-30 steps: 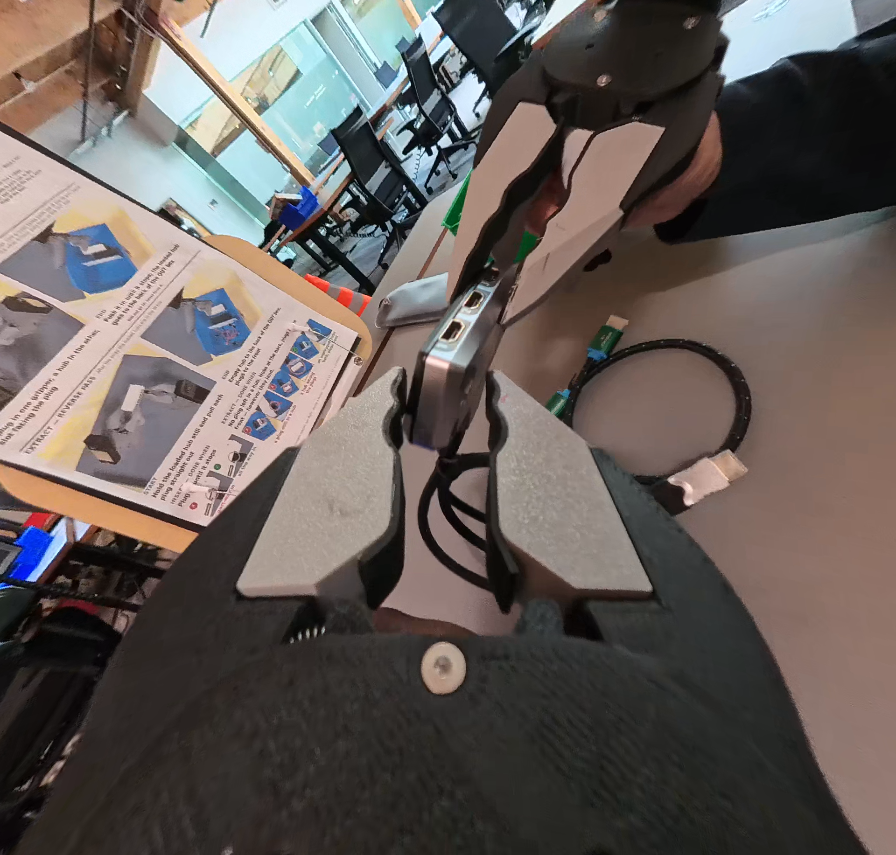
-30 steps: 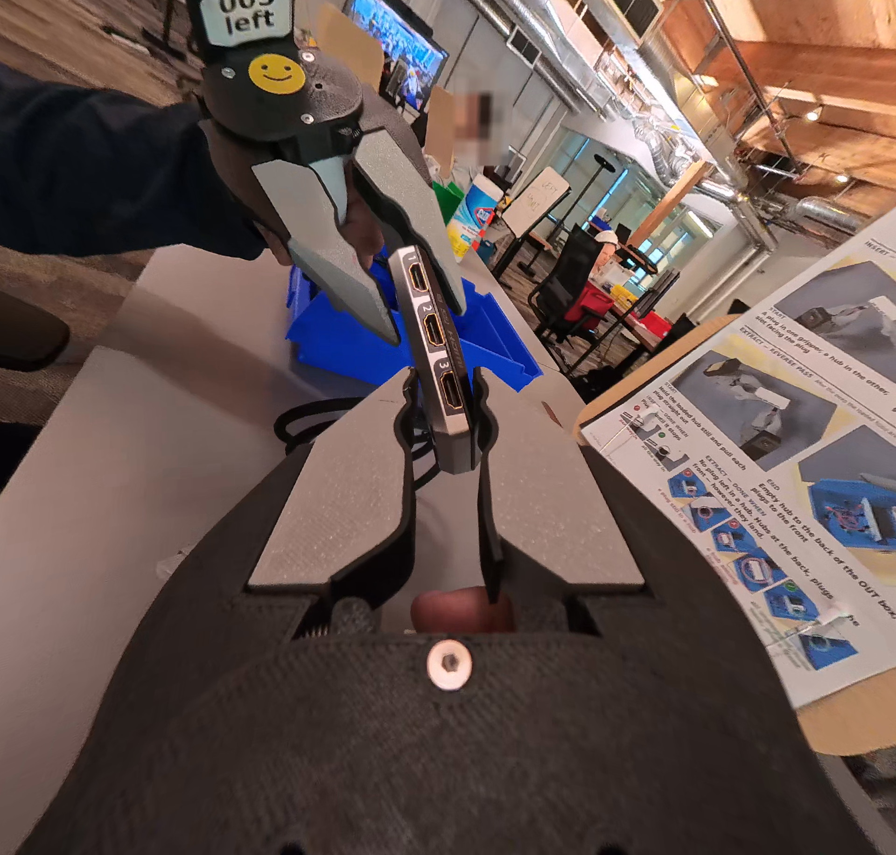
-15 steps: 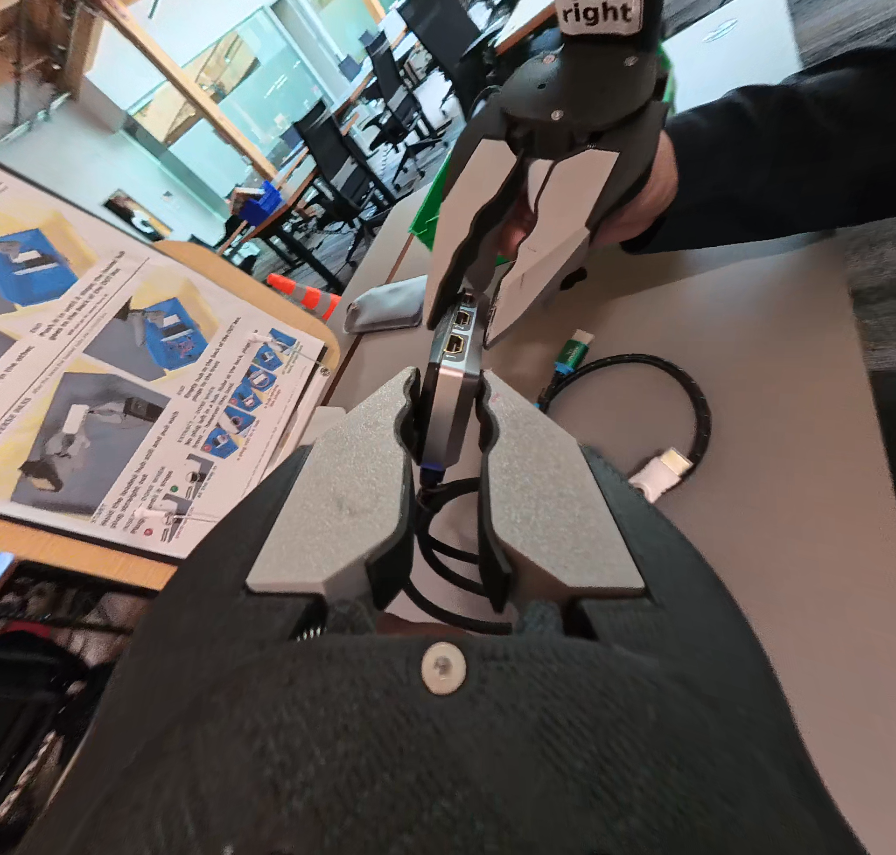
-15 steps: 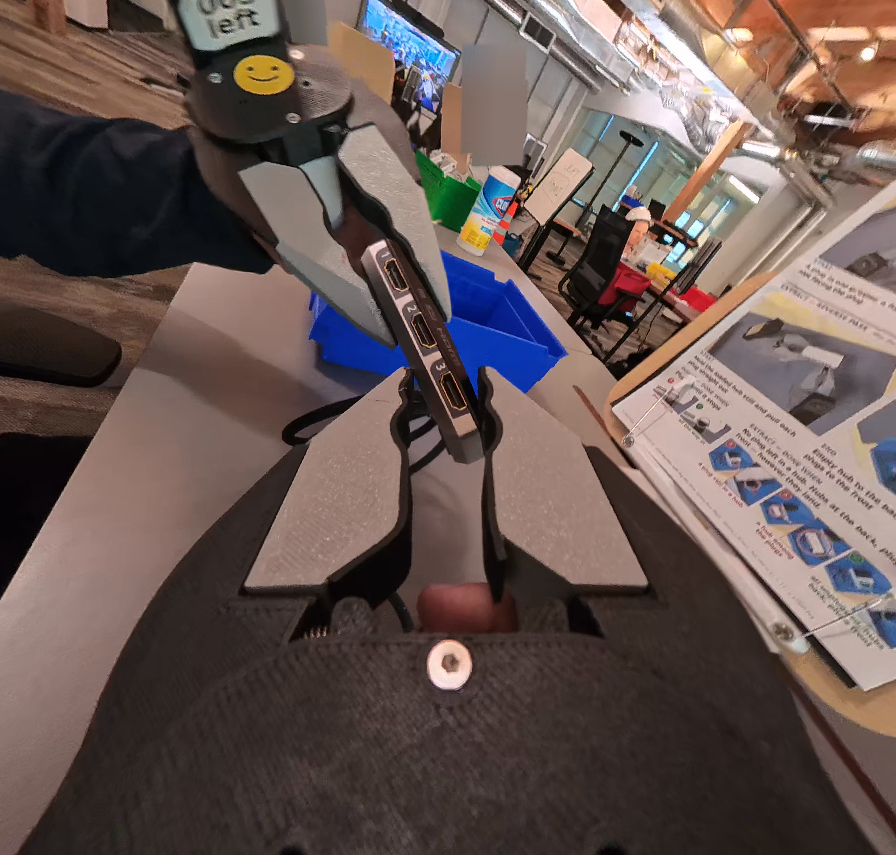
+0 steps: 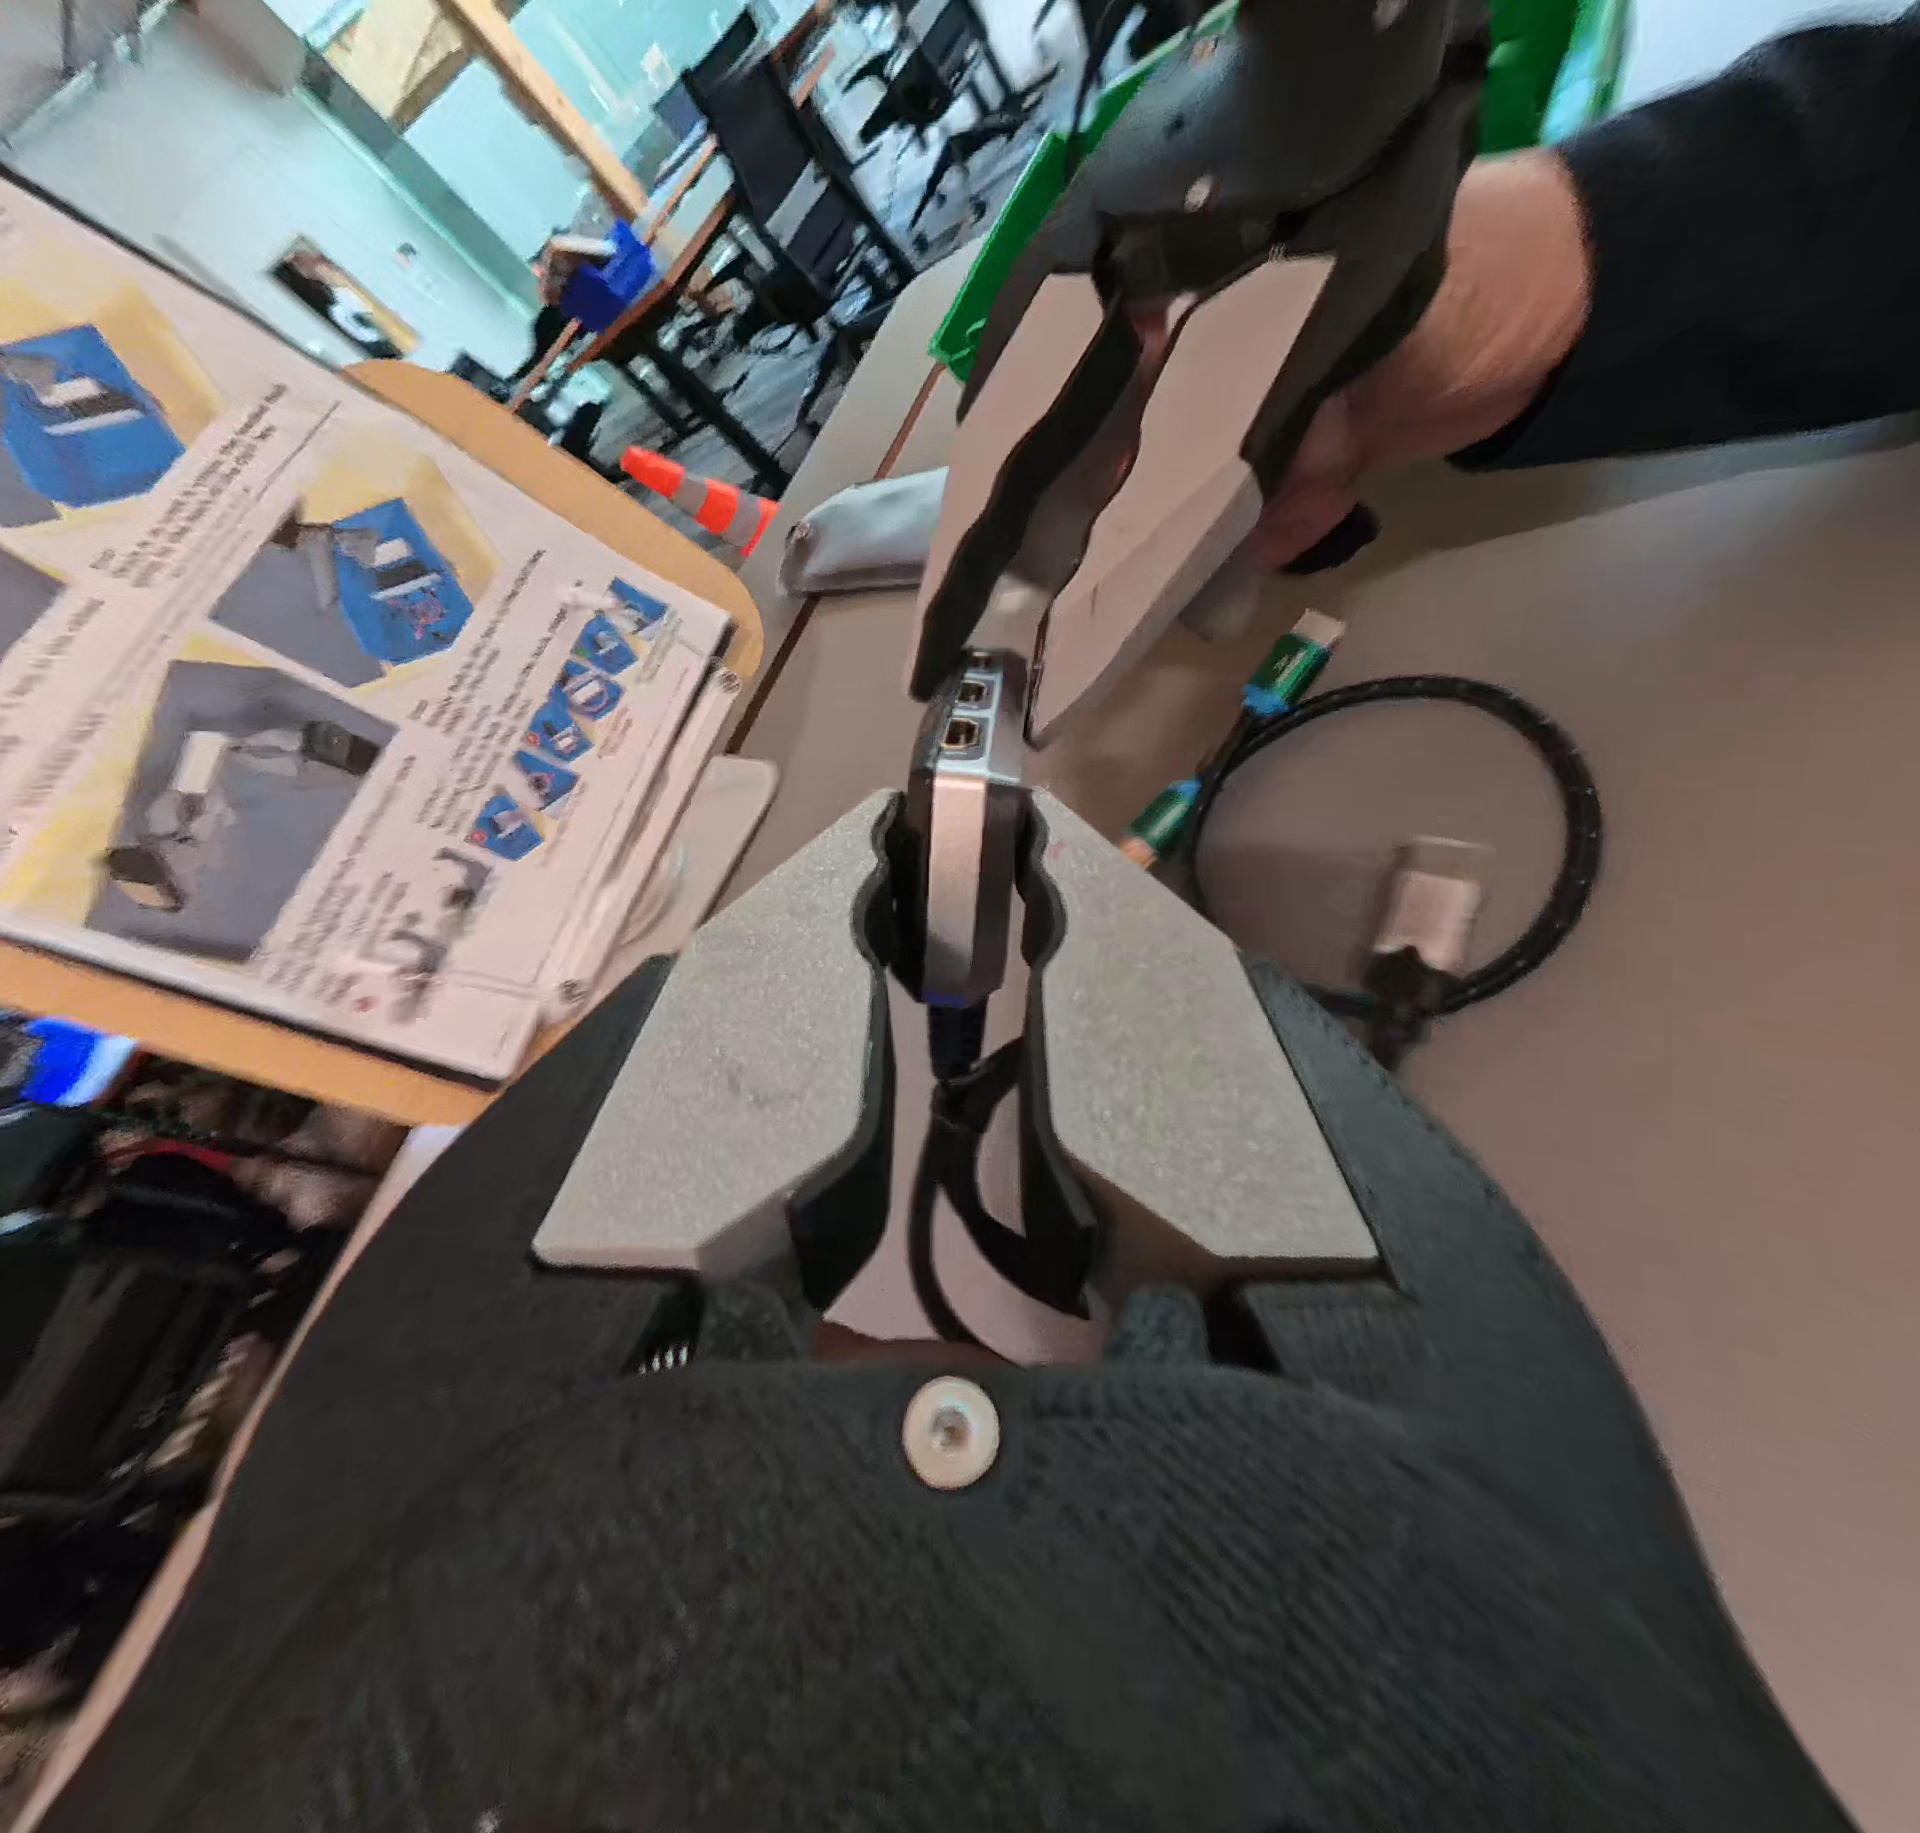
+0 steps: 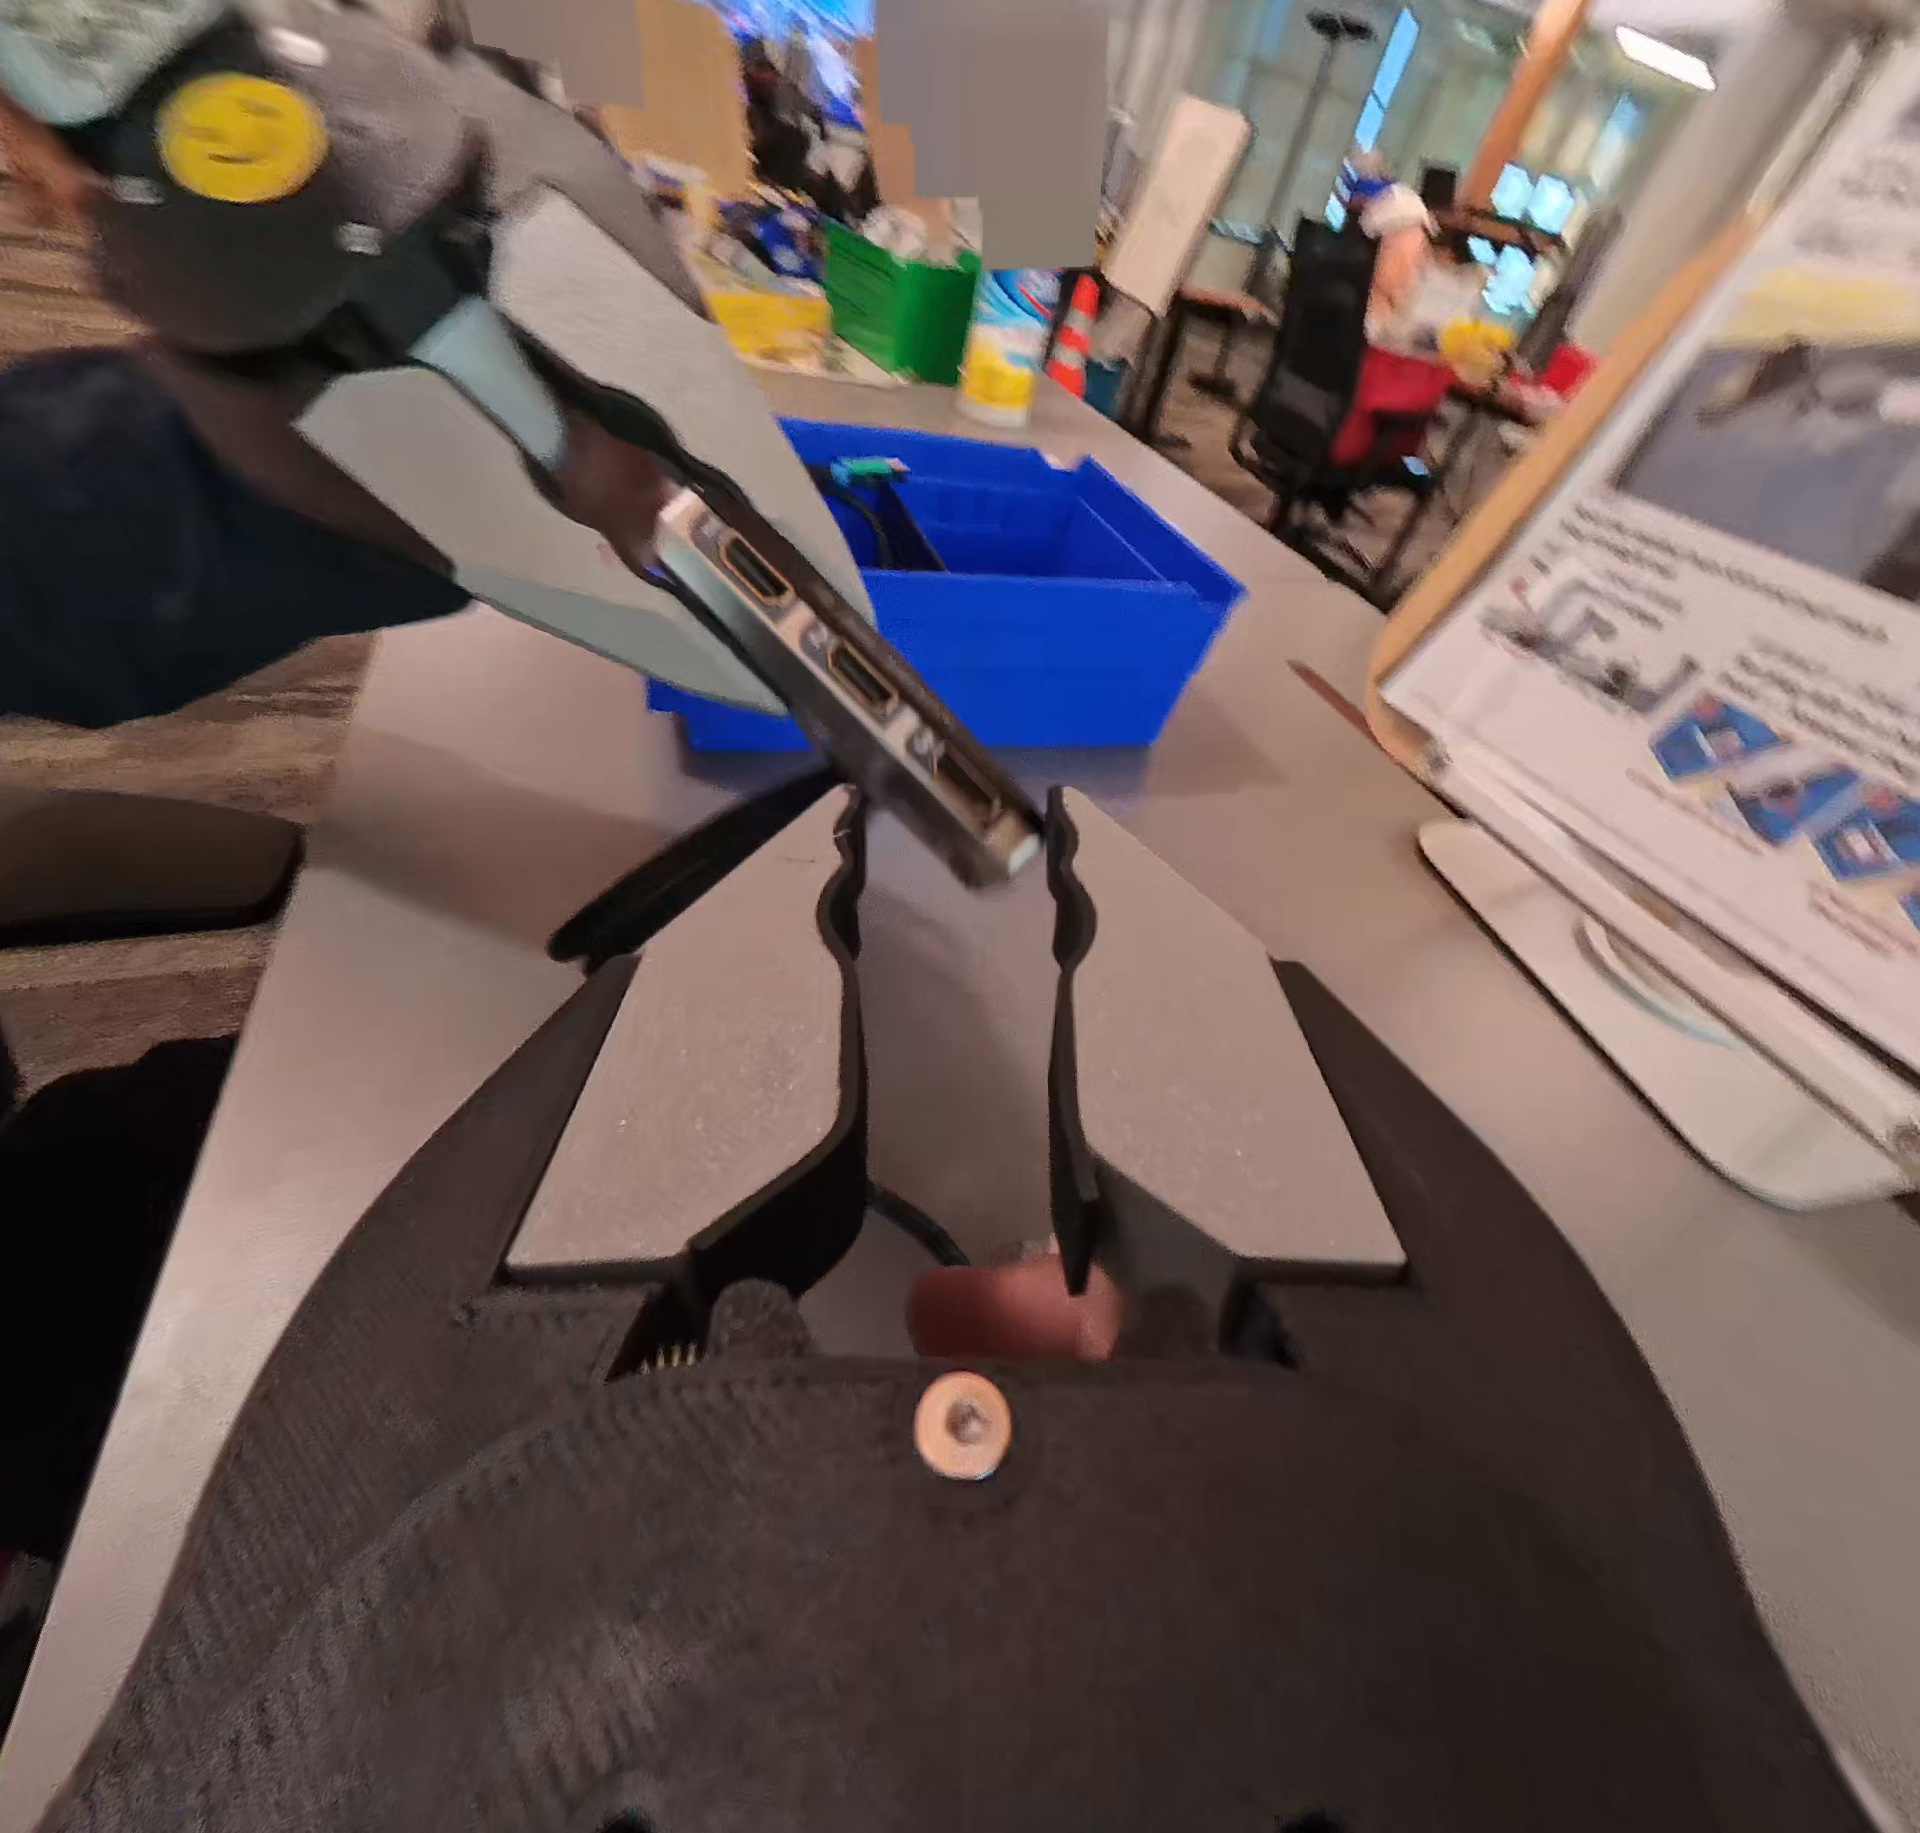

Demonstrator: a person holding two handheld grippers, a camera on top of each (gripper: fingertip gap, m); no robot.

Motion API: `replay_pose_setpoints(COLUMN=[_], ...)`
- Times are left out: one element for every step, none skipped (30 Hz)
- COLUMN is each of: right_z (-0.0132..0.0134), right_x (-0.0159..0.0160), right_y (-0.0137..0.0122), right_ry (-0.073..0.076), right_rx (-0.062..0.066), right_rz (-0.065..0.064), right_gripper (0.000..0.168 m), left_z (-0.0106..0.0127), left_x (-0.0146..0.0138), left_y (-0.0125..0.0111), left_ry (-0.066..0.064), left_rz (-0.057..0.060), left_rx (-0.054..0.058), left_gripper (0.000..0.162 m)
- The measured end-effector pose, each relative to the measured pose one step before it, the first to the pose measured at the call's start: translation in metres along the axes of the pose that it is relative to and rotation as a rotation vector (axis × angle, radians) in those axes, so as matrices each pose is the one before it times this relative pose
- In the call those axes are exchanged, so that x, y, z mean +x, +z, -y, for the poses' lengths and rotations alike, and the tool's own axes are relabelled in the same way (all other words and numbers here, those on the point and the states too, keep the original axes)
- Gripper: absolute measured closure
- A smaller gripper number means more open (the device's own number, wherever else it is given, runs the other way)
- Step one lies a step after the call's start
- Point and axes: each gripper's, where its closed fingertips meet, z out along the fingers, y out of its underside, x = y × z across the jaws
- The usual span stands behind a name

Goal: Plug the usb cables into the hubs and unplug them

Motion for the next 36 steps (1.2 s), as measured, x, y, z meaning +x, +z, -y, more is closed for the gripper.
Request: replay_pose_setpoints(right_z=[-0.00555,-0.00763,-0.01029,-0.01366,-0.01708,-0.01910,-0.01876,-0.01671,-0.01345,-0.00989,-0.00642,-0.00393,-0.00300,-0.00264,-0.00217,-0.00205,-0.00168,-0.00161,-0.00225,0.00154,0.00323,0.00150,0.00167,0.00129,0.00046,0.00052,0.00103,0.00197,0.00436,0.00736,0.00931,0.00940,0.00764,0.00548,0.00346,0.00210], right_x=[0.00694,0.00499,0.00460,0.00671,0.00904,0.00963,0.00783,0.00409,-0.00048,-0.00358,-0.00392,-0.00353,-0.00267,-0.00046,0.00197,0.00270,0.00286,0.00284,0.00223,0.00005,-0.00154,-0.00147,-0.00114,-0.00011,0.00037,0.00031,0.00070,0.00014,-0.00201,-0.00472,-0.00626,-0.00730,-0.00835,-0.00933,-0.00913,-0.00871], right_y=[-0.00142,-0.00271,-0.00326,-0.00326,-0.00234,-0.00090,0.00079,0.00202,0.00251,0.00221,0.00149,0.00100,0.00082,0.00114,0.00184,0.00284,0.00371,0.00466,0.00538,0.00430,0.00316,0.00315,0.00271,0.00191,0.00081,-0.00025,-0.00095,-0.00172,-0.00282,-0.00426,-0.00500,-0.00488,-0.00403,-0.00297,-0.00191,-0.00097], right_ry=[0.0264,0.0289,0.0376,0.0409,0.0392,0.0372,0.0357,0.0330,0.0270,0.0207,0.0132,-0.0001,-0.0172,-0.0303,-0.0367,-0.0410,-0.0429,-0.0413,-0.0373,-0.0194,-0.0014,0.0062,0.0097,0.0101,0.0095,0.0034,-0.0071,-0.0123,-0.0035,0.0118,0.0194,0.0176,0.0144,0.0136,0.0156,0.0221], right_rx=[-0.0423,-0.0480,-0.0553,-0.0667,-0.0787,-0.0838,-0.0779,-0.0631,-0.0438,-0.0245,-0.0082,0.0005,-0.0010,-0.0062,-0.0113,-0.0164,-0.0166,-0.0157,-0.0181,0.0075,0.0190,0.0089,0.0118,0.0116,0.0044,0.0033,0.0067,0.0117,0.0217,0.0327,0.0380,0.0335,0.0221,0.0121,0.0081,0.0072], right_rz=[-0.0335,-0.0175,-0.0161,-0.0309,-0.0475,-0.0537,-0.0448,-0.0229,0.0040,0.0188,0.0170,0.0104,0.0028,-0.0110,-0.0244,-0.0267,-0.0240,-0.0229,-0.0168,-0.0002,0.0151,0.0194,0.0174,0.0112,0.0073,0.0023,-0.0106,-0.0151,-0.0014,0.0196,0.0325,0.0381,0.0450,0.0507,0.0509,0.0519], right_gripper=[0.132,0.130,0.126,0.126,0.128,0.131,0.132,0.130,0.126,0.124,0.122,0.119,0.117,0.115,0.114,0.115,0.116,0.117,0.117,0.125,0.133,0.145,0.148,0.149,0.149,0.151,0.153,0.153,0.154,0.155,0.155,0.155,0.155,0.155,0.156,0.156], left_z=[-0.00546,-0.00735,-0.00691,-0.00506,-0.00314,-0.00217,-0.00275,-0.00261,-0.00156,-0.00042,0.00009,-0.00057,-0.00065,-0.00059,-0.00035,0.00016,-0.00002,-0.00032,-0.00137,-0.00205,-0.00232,-0.00239,-0.00332,-0.00468,-0.00533,-0.00470,-0.00398,-0.00285,-0.00081,0.00058,0.00103,0.00143,0.00169,0.00265,0.00354,0.00397], left_x=[-0.00746,-0.00890,-0.00723,-0.00567,-0.00490,-0.00486,-0.00537,-0.00441,-0.00090,0.00192,0.00427,0.00660,0.00760,0.00755,0.00726,0.00678,0.00544,0.00327,0.00228,0.00236,0.00370,0.00519,0.00512,0.00412,0.00397,0.00336,0.00305,0.00314,0.00261,0.00158,0.00126,0.00098,-0.00023,-0.00162,-0.00174,-0.00148], left_y=[-0.00026,-0.00093,-0.00167,-0.00260,-0.00308,-0.00271,-0.00184,-0.00059,0.00018,0.00078,0.00103,0.00150,0.00158,0.00166,0.00158,0.00125,0.00078,0.00058,0.00039,0.00047,0.00032,0.00039,0.00057,0.00080,0.00090,0.00072,0.00053,0.00040,0.00032,0.00049,0.00070,0.00077,0.00062,0.00014,-0.00064,-0.00120], left_ry=[0.0451,0.0547,0.0472,0.0257,0.0100,0.0130,0.0240,0.0276,0.0273,0.0225,0.0243,0.0339,0.0350,0.0206,-0.0006,-0.0187,-0.0317,-0.0352,-0.0327,-0.0335,-0.0357,-0.0319,-0.0203,-0.0064,0.0004,0.0009,0.0017,0.0163,0.0307,0.0306,0.0299,0.0338,0.0360,0.0397,0.0486,0.0530], left_rz=[0.0595,0.0652,0.0487,0.0321,0.0229,0.0249,0.0365,0.0404,0.0306,0.0242,0.0176,0.0078,0.0016,-0.0020,-0.0100,-0.0175,-0.0197,-0.0112,-0.0073,-0.0100,-0.0167,-0.0227,-0.0163,-0.0054,-0.0023,0.0018,0.0030,0.0038,0.0068,0.0103,0.0105,0.0124,0.0199,0.0274,0.0289,0.0280], left_rx=[-0.0402,-0.0504,-0.0405,-0.0204,-0.0016,0.0082,0.0067,0.0047,0.0093,0.0114,0.0103,0.0045,0.0022,0.0046,0.0085,0.0134,0.0126,0.0113,0.0062,0.0025,0.0048,0.0073,0.0041,-0.0032,-0.0074,-0.0018,0.0014,-0.0020,-0.0009,0.0023,0.0039,0.0051,0.0056,0.0078,0.0120,0.0126], left_gripper=[0.144,0.144,0.144,0.144,0.144,0.144,0.144,0.144,0.144,0.144,0.144,0.144,0.145,0.145,0.145,0.144,0.144,0.145,0.144,0.144,0.144,0.144,0.144,0.144,0.144,0.144,0.144,0.144,0.144,0.144,0.144,0.144,0.144,0.144,0.145,0.145])
